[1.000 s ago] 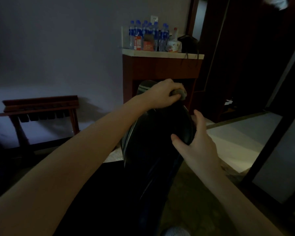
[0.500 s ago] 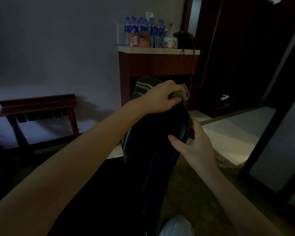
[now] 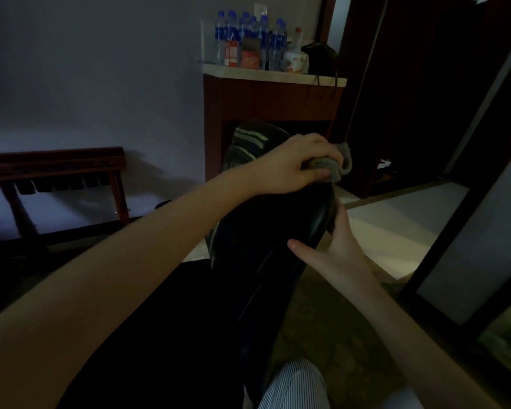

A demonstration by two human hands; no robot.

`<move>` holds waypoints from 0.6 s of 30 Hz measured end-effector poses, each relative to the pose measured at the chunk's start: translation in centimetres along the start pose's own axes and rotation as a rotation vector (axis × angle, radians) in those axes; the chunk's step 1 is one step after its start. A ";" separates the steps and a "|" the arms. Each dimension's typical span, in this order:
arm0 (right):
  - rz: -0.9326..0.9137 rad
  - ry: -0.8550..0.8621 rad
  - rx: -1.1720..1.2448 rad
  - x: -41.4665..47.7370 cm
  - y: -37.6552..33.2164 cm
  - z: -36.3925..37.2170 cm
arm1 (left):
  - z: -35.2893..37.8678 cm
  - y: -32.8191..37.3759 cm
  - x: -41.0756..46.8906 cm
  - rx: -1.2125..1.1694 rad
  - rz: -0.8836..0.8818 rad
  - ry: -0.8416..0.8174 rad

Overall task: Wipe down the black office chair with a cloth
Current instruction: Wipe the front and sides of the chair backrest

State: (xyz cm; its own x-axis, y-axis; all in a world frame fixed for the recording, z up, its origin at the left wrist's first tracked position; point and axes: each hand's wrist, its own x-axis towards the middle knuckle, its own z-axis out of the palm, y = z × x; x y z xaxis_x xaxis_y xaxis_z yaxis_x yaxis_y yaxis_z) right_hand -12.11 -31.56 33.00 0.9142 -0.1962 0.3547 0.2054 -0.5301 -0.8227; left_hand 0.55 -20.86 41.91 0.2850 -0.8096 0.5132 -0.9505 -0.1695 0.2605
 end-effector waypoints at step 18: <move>-0.346 0.145 -0.350 2.3 -1.8 -2.1 | 5.9 1.1 -6.2 -0.314 -0.013 0.388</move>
State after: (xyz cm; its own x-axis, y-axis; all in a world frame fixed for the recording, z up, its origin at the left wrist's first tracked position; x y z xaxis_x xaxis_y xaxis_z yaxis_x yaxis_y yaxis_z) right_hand -11.12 -32.82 36.24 0.7506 -0.0598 0.6580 0.3353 -0.8236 -0.4574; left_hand -2.99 -19.35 34.24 0.3783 -0.5294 0.7594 -0.8803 0.0481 0.4720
